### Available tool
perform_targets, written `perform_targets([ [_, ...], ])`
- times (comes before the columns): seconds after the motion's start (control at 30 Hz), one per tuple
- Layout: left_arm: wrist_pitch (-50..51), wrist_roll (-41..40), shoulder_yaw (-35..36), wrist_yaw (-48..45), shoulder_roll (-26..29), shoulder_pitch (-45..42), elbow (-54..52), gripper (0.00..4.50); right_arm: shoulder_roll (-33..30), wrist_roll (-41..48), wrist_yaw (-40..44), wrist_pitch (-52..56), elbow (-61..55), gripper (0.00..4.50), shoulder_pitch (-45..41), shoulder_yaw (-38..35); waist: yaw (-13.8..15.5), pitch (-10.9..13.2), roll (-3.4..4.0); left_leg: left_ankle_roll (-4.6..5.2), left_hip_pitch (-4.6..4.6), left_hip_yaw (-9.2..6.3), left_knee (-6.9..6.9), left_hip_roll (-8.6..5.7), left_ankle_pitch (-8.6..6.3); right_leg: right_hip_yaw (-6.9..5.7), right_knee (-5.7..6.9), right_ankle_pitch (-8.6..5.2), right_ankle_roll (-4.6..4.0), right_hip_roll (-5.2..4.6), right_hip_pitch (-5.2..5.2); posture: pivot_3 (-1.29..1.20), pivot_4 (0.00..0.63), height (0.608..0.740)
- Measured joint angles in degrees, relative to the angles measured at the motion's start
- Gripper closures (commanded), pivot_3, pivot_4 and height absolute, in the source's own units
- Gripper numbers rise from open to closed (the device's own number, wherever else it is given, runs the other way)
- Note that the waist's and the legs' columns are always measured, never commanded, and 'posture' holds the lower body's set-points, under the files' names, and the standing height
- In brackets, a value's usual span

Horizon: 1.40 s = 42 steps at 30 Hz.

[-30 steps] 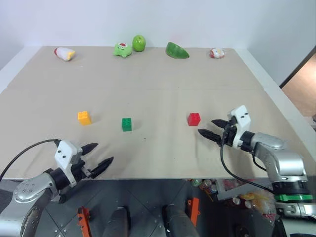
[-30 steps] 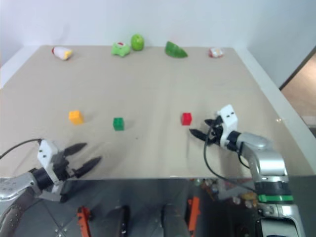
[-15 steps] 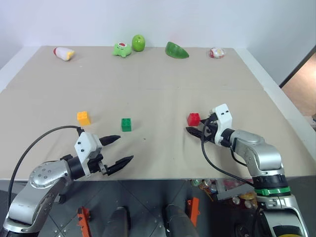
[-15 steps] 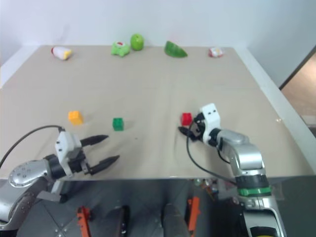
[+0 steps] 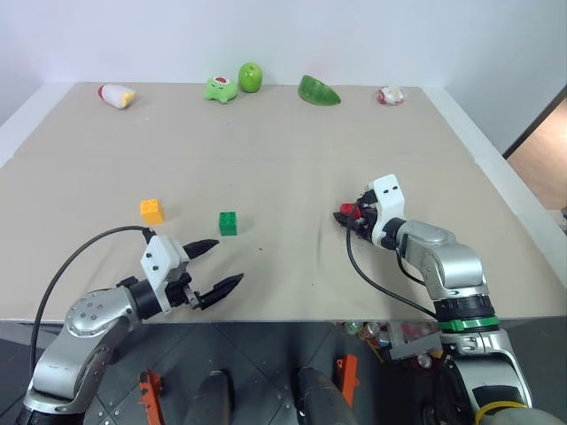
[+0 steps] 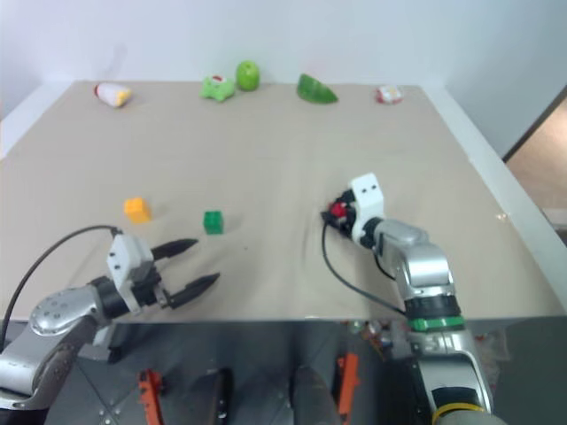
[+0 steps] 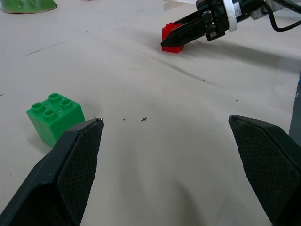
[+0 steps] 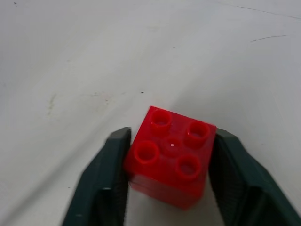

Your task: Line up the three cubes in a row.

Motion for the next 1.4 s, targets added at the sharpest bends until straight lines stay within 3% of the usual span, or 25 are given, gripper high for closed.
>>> perform_targets([
  [0.2, 0.03, 0.01, 0.08, -0.24, 0.02, 0.37, 0.00, 0.07, -2.67, -0.64, 5.59, -3.41, 1.96, 2.89, -0.32, 1.14, -0.01, 0.00, 0.00, 0.01, 0.00, 0.00, 0.03, 0.00, 0.01, 0.02, 0.00, 0.02, 0.00, 0.00, 0.01, 0.00, 0.150, 0.733],
  [0.4, 1.78, -3.43, 1.00, -4.52, 3.58, 0.56, -0.03, 0.07, -13.49, 3.02, 33.98, -13.35, -0.02, 2.89, 2.76, 6.42, 0.04, 0.00, 0.00, 0.01, 0.04, 0.00, 0.03, 0.01, 0.00, 0.00, 0.00, 0.00, 0.02, 0.00, 0.04, 0.00, 0.150, 0.733],
  [0.53, 3.02, -4.70, 1.32, -8.54, 7.65, 0.52, 0.23, 0.07, -15.10, 2.77, 49.54, -22.35, 5.68, 2.89, 0.85, 11.13, -0.43, 0.01, 0.00, 0.01, 0.12, 0.05, 0.12, 0.08, 0.01, 0.01, 0.00, 0.02, -0.02, 0.06, 0.04, 0.00, 0.150, 0.733],
  [0.6, 3.44, -4.89, 1.85, -9.62, 8.83, 0.75, 0.62, 0.07, -14.35, 1.74, 53.03, -26.39, 9.96, 2.89, -1.22, 12.27, -0.64, 0.01, 0.01, 0.04, 0.13, 0.07, 0.14, 0.08, 0.03, 0.01, 0.01, 0.04, -0.04, 0.05, 0.04, 0.00, 0.150, 0.733],
  [1.1, 5.11, -7.15, 9.81, -10.03, 9.66, 10.00, -2.87, 0.07, -6.48, -4.70, 59.25, -46.02, 32.95, 2.89, -13.79, 15.29, -1.48, 0.01, 0.01, 0.04, 0.10, 0.09, 0.10, 0.12, 0.04, -0.01, 0.11, 0.11, -0.07, 0.05, -0.04, 0.00, 0.150, 0.733],
  [1.4, 6.46, -8.76, 12.28, -9.01, 9.71, 11.53, -4.28, 0.07, -6.18, -5.08, 59.47, -47.87, 34.73, 2.89, -14.32, 15.26, -1.47, 0.01, 0.01, 0.04, 0.11, 0.11, 0.12, 0.12, 0.05, 0.00, 0.12, 0.11, -0.08, 0.04, -0.02, 0.00, 0.150, 0.733],
])
